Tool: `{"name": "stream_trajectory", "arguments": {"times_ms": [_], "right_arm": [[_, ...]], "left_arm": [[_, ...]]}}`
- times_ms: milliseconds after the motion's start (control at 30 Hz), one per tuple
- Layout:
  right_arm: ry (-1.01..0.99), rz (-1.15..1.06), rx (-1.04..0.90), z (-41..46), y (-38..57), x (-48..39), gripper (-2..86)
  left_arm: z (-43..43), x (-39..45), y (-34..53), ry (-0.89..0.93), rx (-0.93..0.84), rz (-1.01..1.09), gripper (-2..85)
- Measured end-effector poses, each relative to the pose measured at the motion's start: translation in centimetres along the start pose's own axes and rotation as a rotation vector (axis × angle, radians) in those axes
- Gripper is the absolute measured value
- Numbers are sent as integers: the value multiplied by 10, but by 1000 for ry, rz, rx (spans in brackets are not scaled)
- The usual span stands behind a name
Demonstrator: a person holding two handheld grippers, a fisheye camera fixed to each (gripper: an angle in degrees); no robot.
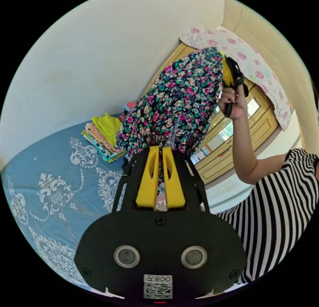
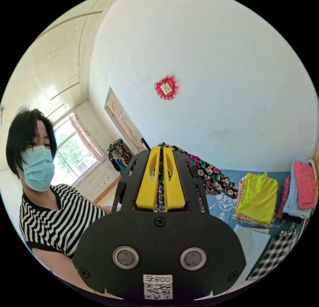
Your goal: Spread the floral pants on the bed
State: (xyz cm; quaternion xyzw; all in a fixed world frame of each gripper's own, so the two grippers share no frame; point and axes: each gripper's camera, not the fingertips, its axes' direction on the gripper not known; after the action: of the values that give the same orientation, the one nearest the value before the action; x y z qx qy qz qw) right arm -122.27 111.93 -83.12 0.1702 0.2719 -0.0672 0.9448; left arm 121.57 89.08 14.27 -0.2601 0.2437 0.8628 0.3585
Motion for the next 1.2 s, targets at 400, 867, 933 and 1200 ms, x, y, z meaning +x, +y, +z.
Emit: {"name": "stream_trajectory", "arguments": {"times_ms": [400, 867, 933, 1200], "right_arm": [[-204, 95, -297, 222, 62, -22, 17], [-372, 306, -543, 375, 219, -7, 66], [-365, 296, -571, 386, 233, -17, 75], [-315, 85, -521, 415, 242, -80, 106]], "left_arm": [[-287, 123, 69, -197, 450, -107, 12], [-322, 263, -6, -357, 296, -132, 10], [-326, 279, -12, -322, 313, -135, 10], [-354, 343, -37, -313, 364, -106, 11]]}}
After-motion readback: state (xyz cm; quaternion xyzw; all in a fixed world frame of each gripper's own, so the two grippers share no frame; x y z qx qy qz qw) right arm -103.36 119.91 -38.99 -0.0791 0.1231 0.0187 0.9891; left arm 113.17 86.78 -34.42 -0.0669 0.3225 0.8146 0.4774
